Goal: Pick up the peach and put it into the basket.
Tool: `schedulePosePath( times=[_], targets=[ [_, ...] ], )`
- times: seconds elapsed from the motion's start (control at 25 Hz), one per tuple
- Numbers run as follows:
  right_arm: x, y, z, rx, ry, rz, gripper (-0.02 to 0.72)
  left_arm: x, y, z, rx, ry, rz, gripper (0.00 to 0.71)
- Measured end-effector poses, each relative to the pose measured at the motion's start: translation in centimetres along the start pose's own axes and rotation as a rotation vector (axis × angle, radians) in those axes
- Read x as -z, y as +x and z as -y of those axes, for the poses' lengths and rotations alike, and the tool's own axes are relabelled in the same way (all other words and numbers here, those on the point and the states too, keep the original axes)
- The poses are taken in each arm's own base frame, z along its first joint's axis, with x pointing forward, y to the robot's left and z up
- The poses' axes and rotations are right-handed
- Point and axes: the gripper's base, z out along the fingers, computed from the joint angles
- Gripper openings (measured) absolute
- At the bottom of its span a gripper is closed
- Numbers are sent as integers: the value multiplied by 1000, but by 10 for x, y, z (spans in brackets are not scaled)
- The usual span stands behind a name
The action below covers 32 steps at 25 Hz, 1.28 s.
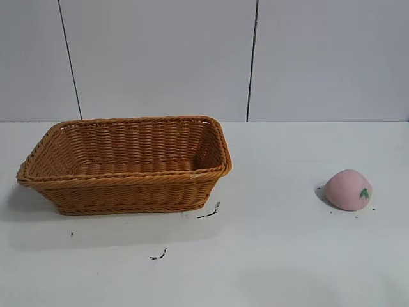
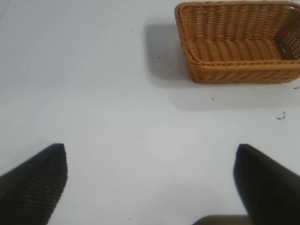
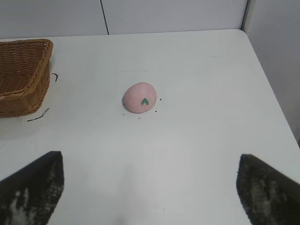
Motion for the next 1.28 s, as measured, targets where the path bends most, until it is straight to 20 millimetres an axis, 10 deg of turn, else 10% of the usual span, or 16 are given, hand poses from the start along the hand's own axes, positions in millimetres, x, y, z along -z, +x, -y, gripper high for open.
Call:
schedulePosePath(
  times=[0.36,0.76,1.28],
  targets=[
    [-67,-70,1,23,33,-341,696,0,0,0,-1,0,0,693],
    [-240,-134,-1,40,35,-720,696,0,0,0,-1,0,0,693],
    [-395,-95,-23,124,-35,-880,696,0,0,0,-1,0,0,693]
  ],
)
